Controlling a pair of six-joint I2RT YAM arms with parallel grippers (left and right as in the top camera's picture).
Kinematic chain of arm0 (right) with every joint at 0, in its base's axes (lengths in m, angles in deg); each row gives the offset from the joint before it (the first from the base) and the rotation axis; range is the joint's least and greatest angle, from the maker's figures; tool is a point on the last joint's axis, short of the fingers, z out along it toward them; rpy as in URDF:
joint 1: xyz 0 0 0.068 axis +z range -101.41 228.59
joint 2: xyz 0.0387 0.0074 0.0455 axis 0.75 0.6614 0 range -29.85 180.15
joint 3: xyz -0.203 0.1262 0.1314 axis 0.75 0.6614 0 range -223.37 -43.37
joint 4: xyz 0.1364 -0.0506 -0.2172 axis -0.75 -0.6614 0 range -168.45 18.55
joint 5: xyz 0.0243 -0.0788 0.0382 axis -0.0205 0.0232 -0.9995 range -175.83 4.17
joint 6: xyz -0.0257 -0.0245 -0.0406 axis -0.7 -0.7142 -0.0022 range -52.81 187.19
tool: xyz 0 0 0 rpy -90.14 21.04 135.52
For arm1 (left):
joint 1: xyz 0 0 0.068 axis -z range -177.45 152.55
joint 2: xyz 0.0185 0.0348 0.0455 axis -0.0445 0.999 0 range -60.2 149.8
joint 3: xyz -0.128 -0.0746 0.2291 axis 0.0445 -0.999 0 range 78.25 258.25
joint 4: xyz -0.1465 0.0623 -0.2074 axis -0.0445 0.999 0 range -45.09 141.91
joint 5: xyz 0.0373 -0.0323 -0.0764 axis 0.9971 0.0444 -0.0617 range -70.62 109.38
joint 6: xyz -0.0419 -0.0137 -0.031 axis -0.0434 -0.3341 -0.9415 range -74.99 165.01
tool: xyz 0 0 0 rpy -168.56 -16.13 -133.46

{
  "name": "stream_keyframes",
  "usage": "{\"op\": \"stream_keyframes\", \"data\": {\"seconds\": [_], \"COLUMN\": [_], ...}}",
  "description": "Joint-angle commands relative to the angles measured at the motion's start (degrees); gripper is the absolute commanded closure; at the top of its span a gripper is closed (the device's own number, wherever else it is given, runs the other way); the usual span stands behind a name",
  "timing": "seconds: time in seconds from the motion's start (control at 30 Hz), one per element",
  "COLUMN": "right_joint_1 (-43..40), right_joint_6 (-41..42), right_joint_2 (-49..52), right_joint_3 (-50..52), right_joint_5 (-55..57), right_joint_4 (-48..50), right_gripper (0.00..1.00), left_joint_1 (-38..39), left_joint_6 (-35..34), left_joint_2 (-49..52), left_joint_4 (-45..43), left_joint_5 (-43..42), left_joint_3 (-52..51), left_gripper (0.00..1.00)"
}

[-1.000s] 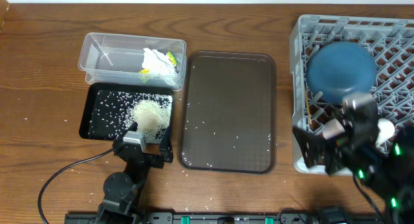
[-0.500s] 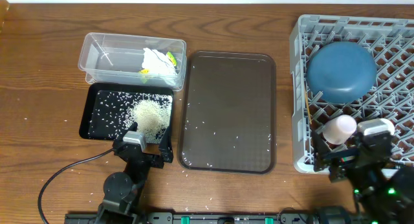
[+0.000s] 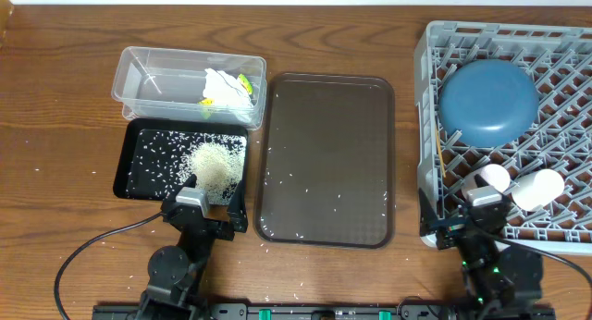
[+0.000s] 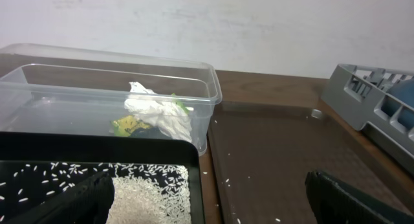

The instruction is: Sort waste into correct bins and load items into the dishwasher rack

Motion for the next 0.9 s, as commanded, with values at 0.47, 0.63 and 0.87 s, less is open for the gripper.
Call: {"op": "stream_keyframes", "data": {"seconds": [0.47, 0.63, 0.87], "right_joint_1": [-1.2, -1.2, -1.2], "right_joint_6": [-0.2, -0.2, -0.2], "right_joint_2": [-3.5, -3.5, -3.5], "right_joint_3": [12.2, 12.2, 12.2], "right_joint_5": [-0.9, -0.9, -0.9], "right_joint_4": [16.6, 16.5, 16.5], "right_gripper": [0.01, 0.01, 0.01], "left_joint_1": [-0.3, -0.3, -0.3], "left_joint_6": [0.5, 0.5, 0.5], "left_joint_2": [-0.2, -0.3, -0.3], "left_joint_4": [1.0, 1.0, 1.0], "left_joint_5": [0.3, 0.3, 0.3], "left_joint_3": [-1.6, -1.6, -1.6], "left_gripper": [0.03, 0.03, 0.03]}}
